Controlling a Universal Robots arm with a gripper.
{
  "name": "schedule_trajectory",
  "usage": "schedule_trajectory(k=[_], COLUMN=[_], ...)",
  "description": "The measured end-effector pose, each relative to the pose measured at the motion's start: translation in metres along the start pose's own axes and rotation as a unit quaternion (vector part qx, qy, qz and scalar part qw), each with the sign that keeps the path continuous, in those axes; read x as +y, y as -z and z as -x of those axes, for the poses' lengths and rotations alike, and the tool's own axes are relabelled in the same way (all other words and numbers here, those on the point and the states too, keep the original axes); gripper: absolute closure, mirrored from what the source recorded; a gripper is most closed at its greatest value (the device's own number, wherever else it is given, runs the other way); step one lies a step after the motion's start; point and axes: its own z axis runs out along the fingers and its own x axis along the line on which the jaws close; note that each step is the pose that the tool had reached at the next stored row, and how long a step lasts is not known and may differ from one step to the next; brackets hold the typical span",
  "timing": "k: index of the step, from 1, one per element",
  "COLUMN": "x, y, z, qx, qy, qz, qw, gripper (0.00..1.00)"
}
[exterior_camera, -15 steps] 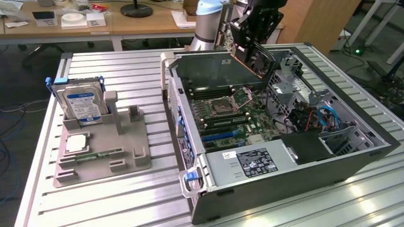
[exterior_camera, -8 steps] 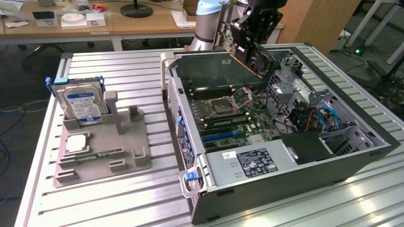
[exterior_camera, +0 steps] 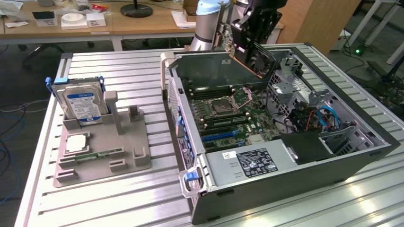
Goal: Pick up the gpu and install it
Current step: 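Insert the gpu into the slot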
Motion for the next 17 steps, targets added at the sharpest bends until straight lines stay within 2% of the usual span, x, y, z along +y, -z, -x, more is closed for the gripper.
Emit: schedule_trajectory(k=[17], x=[-0.0026], y=[0.0002], z=[-0.0033], qx=[0.001], qy=[0.024], qz=[0.0009], qw=[0.9997], gripper=[0.72])
